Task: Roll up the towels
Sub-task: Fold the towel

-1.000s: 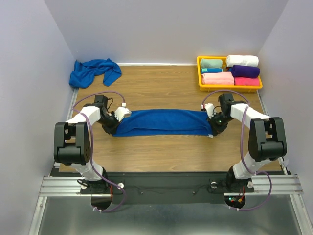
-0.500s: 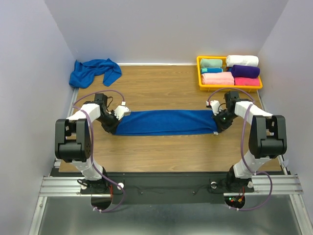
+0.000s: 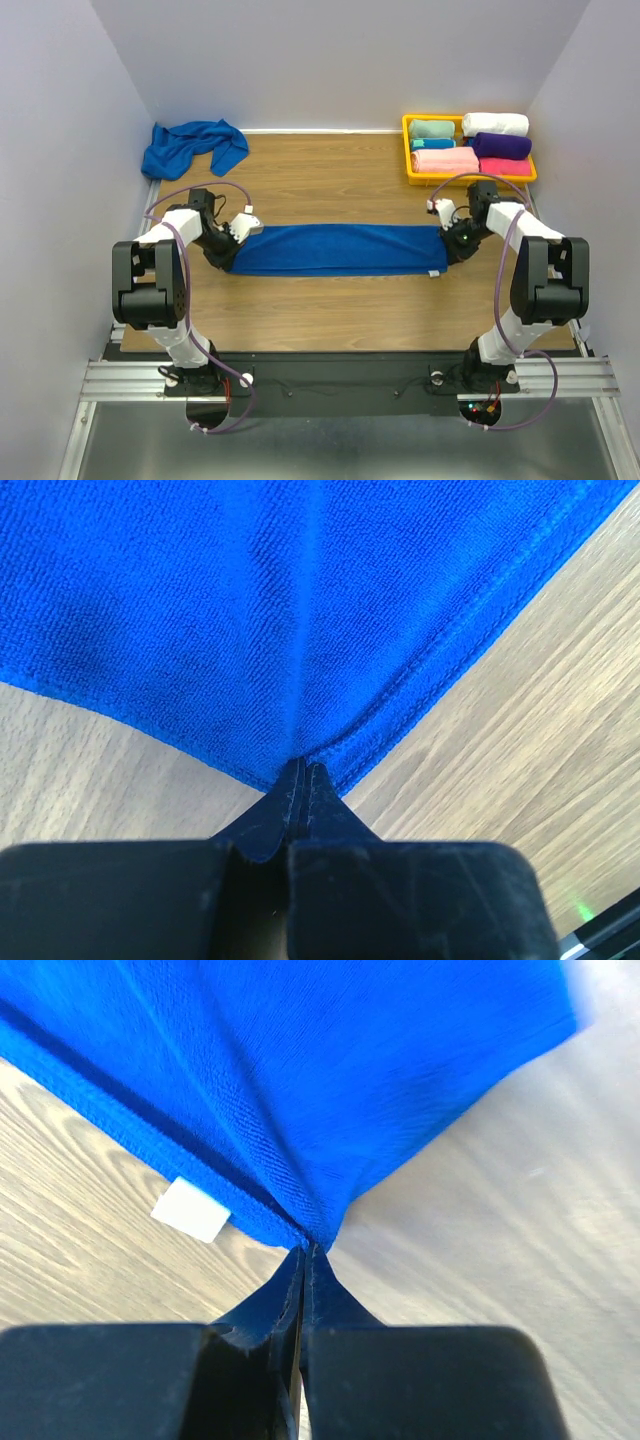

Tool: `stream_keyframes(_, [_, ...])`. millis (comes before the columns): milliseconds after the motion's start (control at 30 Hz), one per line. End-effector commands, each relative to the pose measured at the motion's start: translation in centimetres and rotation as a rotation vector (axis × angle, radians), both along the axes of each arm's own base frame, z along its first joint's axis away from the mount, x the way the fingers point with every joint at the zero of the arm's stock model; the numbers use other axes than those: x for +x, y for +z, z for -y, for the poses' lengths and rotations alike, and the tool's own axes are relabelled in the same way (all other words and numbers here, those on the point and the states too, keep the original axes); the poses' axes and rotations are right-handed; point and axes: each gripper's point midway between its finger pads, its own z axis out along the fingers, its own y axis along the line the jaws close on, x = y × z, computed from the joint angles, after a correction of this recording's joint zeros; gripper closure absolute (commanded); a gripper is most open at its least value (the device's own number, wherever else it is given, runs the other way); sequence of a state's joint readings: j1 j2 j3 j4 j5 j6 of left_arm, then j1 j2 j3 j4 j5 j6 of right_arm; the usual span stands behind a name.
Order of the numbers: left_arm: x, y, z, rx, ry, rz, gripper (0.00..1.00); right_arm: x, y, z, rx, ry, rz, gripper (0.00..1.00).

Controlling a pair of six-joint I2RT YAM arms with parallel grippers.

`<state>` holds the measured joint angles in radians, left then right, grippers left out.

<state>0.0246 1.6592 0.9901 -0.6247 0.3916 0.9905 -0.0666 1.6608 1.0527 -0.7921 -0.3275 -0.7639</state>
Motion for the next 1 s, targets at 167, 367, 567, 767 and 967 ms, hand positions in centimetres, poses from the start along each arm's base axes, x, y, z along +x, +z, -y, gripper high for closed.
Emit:
stream_keyframes(167, [0.4,1.5,-1.1,0.040,-0.030,0.041,1.00,1.4,2.9,-0.6,0.063,0.034,0.046,1.00])
stream_keyframes(367, [0.6,2.0,-0.7,0.016,-0.034,0.050,1.00,-0.1,3.3,-1.5,0.104,0.073,0.031,1.00])
stream_keyframes(567, [0.8,2.9,-0.1,-0.013,-0.040,0.062,1.00,-2.6,1.7,-2.1,0.103,0.118,-0.030,0.99])
stream_keyframes(767, [0.5,3.1,-0.1,-0.011,-0.054,0.059,1.00,-2.7,0.9,-1.7,0.080,0.127,-0.054,0.99])
stream_keyframes(967, [0.7,4.6,0.5,-0.046,-0.071,0.081,1.00,-1.9,1.9,-1.6,0.071,0.114,-0.014,0.99])
